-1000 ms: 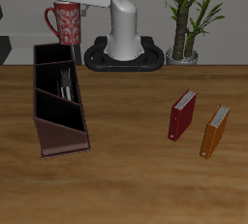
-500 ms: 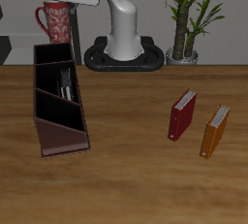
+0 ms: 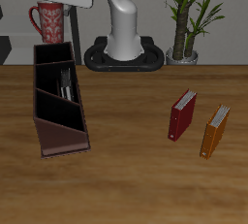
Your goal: Place the striped book into the right desk caddy's front compartment and place the red mug into the right desk caddy's right compartment
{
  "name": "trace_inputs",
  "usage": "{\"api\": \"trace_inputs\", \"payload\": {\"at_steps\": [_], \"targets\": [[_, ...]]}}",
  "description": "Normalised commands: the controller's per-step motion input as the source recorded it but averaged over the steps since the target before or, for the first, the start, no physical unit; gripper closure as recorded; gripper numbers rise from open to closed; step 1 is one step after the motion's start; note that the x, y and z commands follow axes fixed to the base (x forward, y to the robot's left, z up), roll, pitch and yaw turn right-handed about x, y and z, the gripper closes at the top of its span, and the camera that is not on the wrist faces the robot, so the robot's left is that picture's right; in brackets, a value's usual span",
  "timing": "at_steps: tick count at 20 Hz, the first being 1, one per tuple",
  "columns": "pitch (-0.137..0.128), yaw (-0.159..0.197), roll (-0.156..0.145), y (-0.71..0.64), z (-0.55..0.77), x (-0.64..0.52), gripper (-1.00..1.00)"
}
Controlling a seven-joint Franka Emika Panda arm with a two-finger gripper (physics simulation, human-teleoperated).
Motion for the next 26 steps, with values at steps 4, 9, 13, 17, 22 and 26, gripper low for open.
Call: {"api": "trace_inputs", "payload": {"at_steps": [4, 9, 13, 17, 22, 26], "targets": [[0.017, -0.038, 0.0, -0.03, -0.18, -0.09, 1.0], [-0.004, 0.004, 0.011, 0.08, -0.11, -0.05, 1.0], [0.023, -0.037, 0.04, 0.03, -0.06, 0.07, 1.0], [0.042, -0.031, 0.067, 0.08, -0.12, 0.11, 1.0], [0.034, -0.059, 0.016, -0.06, -0.08, 0.14, 1.0], [0.01, -0.003, 0.007, 0.03, -0.07, 0.04, 1.0]]}}
